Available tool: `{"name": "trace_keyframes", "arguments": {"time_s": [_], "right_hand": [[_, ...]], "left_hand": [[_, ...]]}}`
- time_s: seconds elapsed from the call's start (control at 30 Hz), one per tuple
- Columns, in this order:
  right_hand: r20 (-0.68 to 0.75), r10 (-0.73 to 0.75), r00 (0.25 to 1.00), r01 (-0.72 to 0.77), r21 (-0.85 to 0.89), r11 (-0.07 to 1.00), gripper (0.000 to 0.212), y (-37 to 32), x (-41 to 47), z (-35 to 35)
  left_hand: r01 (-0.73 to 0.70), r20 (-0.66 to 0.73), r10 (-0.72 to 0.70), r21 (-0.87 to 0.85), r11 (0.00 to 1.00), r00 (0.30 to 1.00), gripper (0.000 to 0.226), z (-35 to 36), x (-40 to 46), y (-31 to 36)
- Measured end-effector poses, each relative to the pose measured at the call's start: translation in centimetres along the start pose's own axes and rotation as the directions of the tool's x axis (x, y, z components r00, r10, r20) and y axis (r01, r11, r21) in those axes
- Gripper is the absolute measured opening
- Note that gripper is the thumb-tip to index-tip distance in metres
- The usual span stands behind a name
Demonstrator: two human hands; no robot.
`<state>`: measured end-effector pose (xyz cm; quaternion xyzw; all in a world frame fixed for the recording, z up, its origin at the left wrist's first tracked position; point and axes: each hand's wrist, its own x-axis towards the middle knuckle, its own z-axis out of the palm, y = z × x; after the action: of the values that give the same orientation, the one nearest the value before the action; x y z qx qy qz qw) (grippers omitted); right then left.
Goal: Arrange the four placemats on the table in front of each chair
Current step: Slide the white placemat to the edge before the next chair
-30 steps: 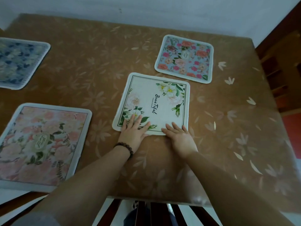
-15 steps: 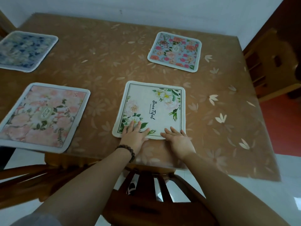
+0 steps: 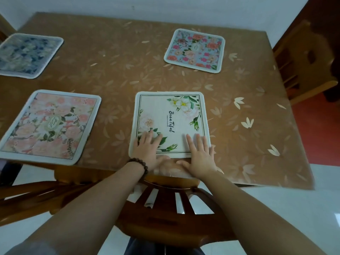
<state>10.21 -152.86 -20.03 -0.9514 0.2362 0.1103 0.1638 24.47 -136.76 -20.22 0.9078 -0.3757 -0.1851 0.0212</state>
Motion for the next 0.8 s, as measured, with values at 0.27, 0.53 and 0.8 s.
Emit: {"name": "trace_keyframes", "arguments": {"time_s": [0.27, 0.53, 0.8], "right_hand": [[-0.030, 0.399, 0.916, -0.389, 0.168, 0.906, 0.120, -4.2, 0.3, 1.7], [-0.058, 0.516, 0.855, -0.479, 0.296, 0.826, 0.125, -5.1, 0.6, 3.1], [-0.080, 0.495, 0.865, -0.458, 0.276, 0.845, 0.125, -3.8, 1.4, 2.8]], "left_hand": [[0.010, 0.047, -0.010, 0.000, 1.000, 0.999, 0.094, -3.5, 5.9, -6.1], [-0.112, 0.059, 0.107, 0.097, 0.989, 0.993, 0.096, -5.4, 14.0, -8.0], [-0.177, 0.097, 0.169, 0.089, 0.980, 0.981, 0.097, -7.1, 20.2, -8.5]]}}
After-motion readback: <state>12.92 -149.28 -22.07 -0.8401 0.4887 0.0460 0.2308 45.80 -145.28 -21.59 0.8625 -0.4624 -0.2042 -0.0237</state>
